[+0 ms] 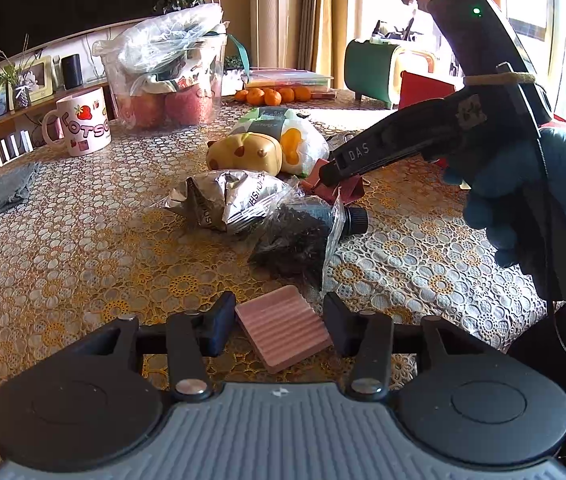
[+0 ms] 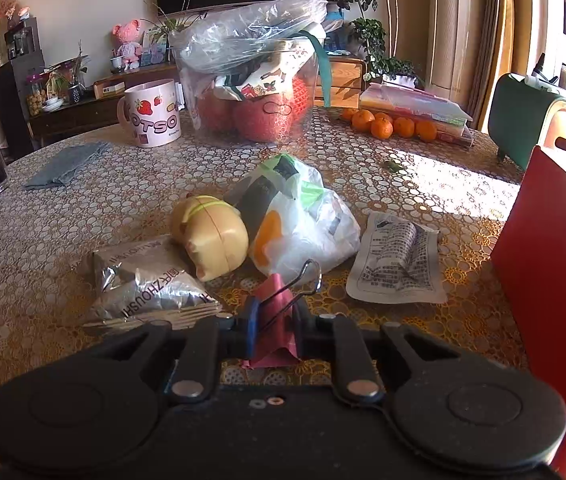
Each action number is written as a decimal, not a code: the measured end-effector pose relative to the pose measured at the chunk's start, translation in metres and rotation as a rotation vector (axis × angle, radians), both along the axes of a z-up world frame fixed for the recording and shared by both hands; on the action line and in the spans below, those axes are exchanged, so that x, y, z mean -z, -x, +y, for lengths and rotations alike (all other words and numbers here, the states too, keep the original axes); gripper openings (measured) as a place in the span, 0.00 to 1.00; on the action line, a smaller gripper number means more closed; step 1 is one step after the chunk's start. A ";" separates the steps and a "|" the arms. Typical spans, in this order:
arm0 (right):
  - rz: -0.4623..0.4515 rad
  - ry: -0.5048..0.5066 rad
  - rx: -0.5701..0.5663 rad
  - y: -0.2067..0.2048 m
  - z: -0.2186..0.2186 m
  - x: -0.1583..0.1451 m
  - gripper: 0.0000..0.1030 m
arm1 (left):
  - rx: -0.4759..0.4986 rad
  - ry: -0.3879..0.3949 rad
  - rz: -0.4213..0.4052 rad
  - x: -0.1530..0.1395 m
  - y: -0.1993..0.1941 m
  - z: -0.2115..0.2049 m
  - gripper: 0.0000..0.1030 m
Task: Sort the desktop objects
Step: 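Grasp the pink sponge pad with the left gripper while the right grasps the pink binder clip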
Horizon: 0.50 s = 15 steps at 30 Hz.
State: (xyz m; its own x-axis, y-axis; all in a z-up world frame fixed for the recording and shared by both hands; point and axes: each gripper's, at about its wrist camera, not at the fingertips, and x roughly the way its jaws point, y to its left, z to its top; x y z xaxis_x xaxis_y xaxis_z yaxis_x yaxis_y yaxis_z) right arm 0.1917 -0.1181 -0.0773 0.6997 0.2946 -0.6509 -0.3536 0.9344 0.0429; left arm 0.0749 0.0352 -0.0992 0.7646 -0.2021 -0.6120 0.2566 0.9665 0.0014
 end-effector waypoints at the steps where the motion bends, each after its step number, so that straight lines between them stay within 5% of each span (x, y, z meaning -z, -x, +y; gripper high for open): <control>1: 0.000 -0.004 0.006 0.001 -0.002 -0.001 0.15 | 0.000 -0.001 -0.001 0.000 0.000 -0.001 0.46; 15: -0.033 -0.064 0.029 0.025 -0.033 -0.021 0.03 | -0.034 0.047 0.001 -0.022 0.004 -0.002 0.45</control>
